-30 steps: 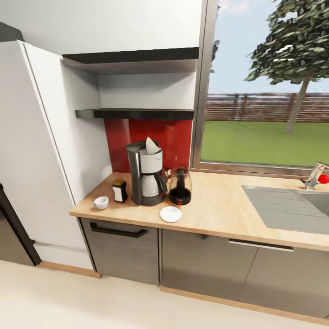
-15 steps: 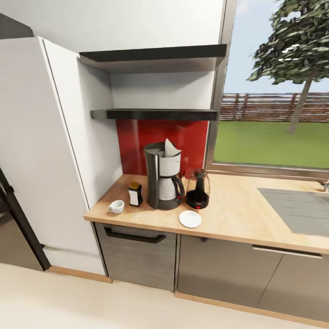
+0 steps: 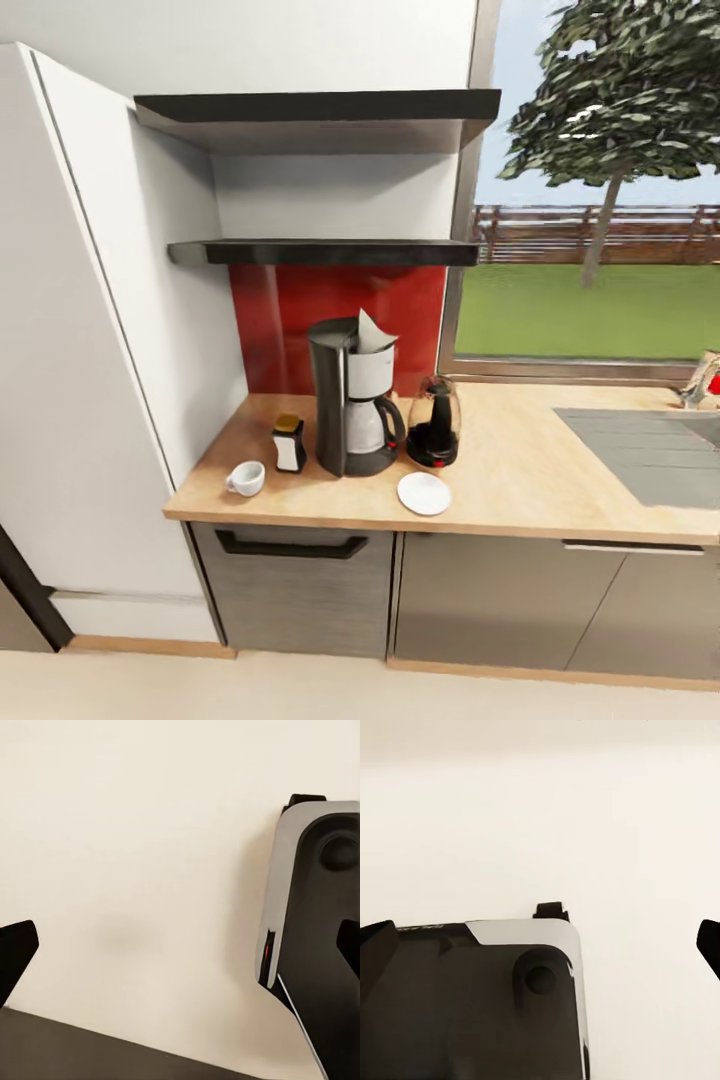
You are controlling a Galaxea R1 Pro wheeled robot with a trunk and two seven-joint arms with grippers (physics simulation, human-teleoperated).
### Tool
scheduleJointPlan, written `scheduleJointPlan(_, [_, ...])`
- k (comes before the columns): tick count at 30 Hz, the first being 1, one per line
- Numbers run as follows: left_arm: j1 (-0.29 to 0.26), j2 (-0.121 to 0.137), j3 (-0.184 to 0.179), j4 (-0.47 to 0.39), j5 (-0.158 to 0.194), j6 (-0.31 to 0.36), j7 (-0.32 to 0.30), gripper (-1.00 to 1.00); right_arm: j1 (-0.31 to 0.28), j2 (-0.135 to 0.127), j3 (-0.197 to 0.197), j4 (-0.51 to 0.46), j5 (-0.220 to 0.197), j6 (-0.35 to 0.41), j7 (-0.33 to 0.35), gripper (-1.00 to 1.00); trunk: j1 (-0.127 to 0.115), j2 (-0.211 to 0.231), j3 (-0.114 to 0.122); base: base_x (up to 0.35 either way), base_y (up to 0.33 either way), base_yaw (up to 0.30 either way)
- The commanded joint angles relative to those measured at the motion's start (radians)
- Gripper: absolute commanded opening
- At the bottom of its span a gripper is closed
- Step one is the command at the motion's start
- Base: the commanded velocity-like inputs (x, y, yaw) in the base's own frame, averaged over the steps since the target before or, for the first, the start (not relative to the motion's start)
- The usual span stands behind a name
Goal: Set up a coffee station on the kitchen countertop: keep the coffee maker on the countertop, move the bottle of coffee from the kitchen shelf to the counter next to the coffee maker, place a paper coffee filter on top of the coffee maker, put the saucer next to the coffee maker with the coffee cup on the saucer, and place the electric kettle next to the coffee maker.
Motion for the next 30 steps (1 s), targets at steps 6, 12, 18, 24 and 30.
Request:
scheduleJointPlan(6, [0.0,-0.001,0.006,-0.003,-0.014,0.005,-0.003,1.0,-0.001,0.005,0.01,-0.001,-0.007,0.0,0.003,1.0,0.001,-0.002,-0.002,0.127,0.276,-0.189])
scheduleJointPlan(12, [0.0,-0.001,0.006,-0.003,-0.015,0.005,-0.003,1.0,-0.001,0.005,0.011,-0.001,-0.005,0.0,0.004,1.0,0.001,-0.002,-0.002,0.018,0.301,-0.027])
scheduleJointPlan(18, [0.0,-0.001,0.006,-0.003,-0.017,0.005,-0.003,1.0,-0.001,0.004,0.01,-0.001,-0.006,0.0,0.004,1.0,0.001,-0.002,-0.002,0.001,0.305,-0.002])
scheduleJointPlan(24, [0.0,0.001,0.005,-0.001,-0.017,0.005,-0.003,1.0,-0.001,0.004,0.009,-0.002,-0.01,0.0,0.004,1.0,0.001,-0.002,-0.002,0.0,0.262,0.0])
scheduleJointPlan(30, [0.0,0.002,0.002,-0.001,-0.017,0.005,-0.003,1.0,-0.001,0.004,0.008,-0.002,-0.012,0.0,0.004,1.0,0.001,-0.002,-0.002,0.0,0.042,0.0])
